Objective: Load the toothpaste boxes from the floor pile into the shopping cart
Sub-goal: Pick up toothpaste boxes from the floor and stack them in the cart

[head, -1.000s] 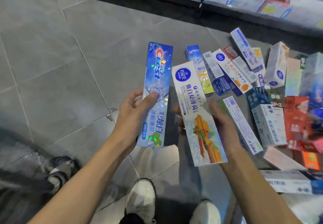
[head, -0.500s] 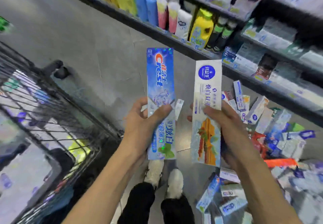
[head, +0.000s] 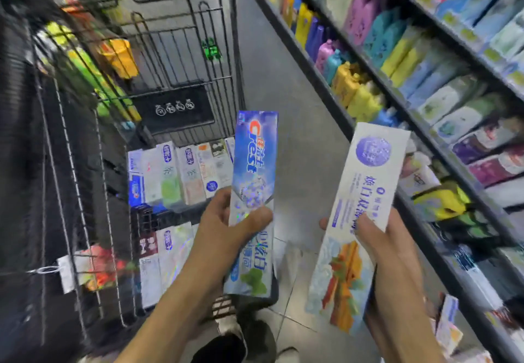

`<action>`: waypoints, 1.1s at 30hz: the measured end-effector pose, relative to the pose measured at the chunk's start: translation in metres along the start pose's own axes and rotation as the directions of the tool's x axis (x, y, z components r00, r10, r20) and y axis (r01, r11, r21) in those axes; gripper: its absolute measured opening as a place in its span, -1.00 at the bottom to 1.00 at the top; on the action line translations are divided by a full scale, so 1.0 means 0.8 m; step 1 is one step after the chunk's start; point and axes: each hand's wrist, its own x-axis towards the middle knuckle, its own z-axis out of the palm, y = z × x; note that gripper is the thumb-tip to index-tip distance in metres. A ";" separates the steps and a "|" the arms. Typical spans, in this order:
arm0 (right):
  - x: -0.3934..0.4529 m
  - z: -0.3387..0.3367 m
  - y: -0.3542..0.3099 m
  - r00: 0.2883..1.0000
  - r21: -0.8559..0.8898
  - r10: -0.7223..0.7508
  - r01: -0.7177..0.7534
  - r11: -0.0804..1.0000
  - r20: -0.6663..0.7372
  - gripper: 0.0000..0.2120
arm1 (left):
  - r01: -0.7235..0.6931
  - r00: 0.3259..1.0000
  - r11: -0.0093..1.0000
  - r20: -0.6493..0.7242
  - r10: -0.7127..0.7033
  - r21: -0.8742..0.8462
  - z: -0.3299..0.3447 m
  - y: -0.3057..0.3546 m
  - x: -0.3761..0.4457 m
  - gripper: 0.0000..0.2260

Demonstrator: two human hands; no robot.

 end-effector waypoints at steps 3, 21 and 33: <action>0.018 0.076 0.016 0.996 -0.054 -0.003 0.008 0.999 0.093 -0.48 | 0.017 0.992 1.000 -0.123 -0.019 -0.018 -0.069 0.012 0.023 -0.41; 0.220 0.299 0.260 0.981 -0.409 0.143 -0.078 0.909 0.131 -0.54 | 0.080 0.913 0.909 -0.397 0.098 0.409 -0.257 -0.107 0.262 -0.74; 0.334 0.307 0.372 0.982 -0.456 0.159 -0.097 0.885 0.101 -0.65 | 0.366 0.818 0.561 -0.544 0.188 0.743 -0.263 -0.185 0.384 -0.46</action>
